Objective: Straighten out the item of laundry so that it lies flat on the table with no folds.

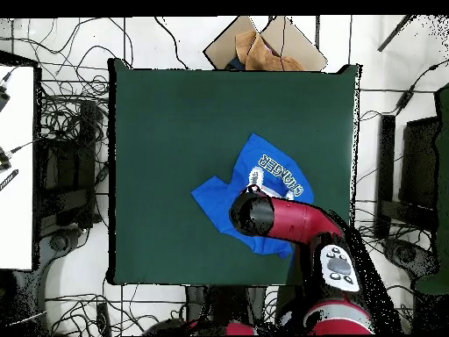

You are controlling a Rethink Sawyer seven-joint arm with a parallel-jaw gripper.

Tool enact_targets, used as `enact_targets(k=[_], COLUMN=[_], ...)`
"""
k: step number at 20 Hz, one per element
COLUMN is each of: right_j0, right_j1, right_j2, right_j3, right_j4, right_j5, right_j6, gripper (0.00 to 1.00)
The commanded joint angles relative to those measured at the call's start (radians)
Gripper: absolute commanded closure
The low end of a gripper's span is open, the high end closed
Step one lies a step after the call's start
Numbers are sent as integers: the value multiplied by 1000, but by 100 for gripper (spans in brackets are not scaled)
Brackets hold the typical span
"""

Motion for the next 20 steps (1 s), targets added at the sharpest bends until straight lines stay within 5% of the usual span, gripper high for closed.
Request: enact_targets(k=[1, 11, 20], right_j0=[47, 92, 189], right_j1=[-42, 15, 179], right_j2=[74, 60, -71], right_j3=[4, -53, -202], right_j4=[41, 60, 48], right_j5=[143, 115, -81], right_j6=[31, 81, 171], gripper=[0, 0, 0])
